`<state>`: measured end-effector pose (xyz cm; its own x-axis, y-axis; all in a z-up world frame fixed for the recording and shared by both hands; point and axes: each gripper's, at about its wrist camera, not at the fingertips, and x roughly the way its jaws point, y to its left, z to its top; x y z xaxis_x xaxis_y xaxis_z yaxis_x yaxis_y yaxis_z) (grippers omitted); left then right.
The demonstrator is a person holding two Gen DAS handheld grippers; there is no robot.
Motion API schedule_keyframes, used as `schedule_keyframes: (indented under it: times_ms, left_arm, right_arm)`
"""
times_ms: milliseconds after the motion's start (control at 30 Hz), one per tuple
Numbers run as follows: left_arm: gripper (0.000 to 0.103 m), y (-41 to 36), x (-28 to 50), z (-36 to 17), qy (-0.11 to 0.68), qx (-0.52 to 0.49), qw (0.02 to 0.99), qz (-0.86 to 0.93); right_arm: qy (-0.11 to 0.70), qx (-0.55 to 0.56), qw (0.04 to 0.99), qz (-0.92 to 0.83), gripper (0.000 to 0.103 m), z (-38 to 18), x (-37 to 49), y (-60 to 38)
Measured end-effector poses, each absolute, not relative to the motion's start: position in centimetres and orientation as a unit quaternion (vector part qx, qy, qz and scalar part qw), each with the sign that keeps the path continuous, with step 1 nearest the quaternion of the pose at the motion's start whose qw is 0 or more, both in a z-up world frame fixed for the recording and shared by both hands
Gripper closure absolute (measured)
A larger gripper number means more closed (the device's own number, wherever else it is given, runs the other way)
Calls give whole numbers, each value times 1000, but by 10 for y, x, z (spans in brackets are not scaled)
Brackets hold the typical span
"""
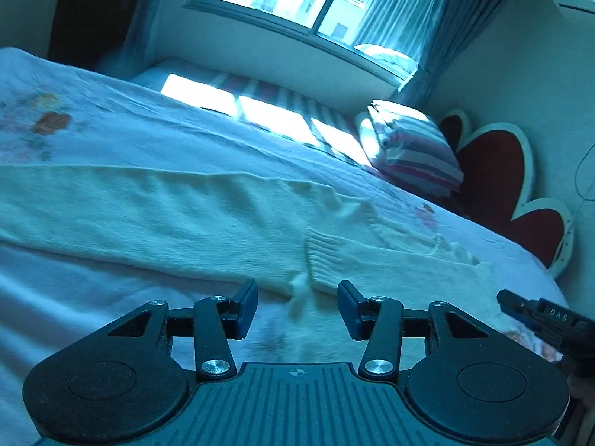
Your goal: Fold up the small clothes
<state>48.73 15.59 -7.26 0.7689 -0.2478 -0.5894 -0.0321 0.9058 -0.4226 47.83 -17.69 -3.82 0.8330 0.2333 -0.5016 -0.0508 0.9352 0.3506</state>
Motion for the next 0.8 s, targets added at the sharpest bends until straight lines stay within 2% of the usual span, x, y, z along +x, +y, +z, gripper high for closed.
schedule_keyframes:
  times_ms: [300,600,633,667,733,800]
  left_arm:
    - [55,106,537,-108,394,-303,865,-60]
    - [55,116,550,-136,370,-384,846,-14]
    - [58,116,554,-138,366,-387,846,-12]
    - [74,117,558,-140,366,-385,848,-8]
    - [99,116,565,-143,373,-364,853,-4]
    - [99,118,569,-145,371,-361,856,-11]
  right_arm:
    - [282,217,935,18,76,-51,456,-276]
    - [304,304,901,56,76,-79,459,-309]
    - [308,321,893,66,76,-83,461,-313]
    - [313,341,883,76,75,-87,466,-315]
    - [320,364,871,84,74,-95,476,-316]
    - [326,383,861,81,75,-102,486,-319]
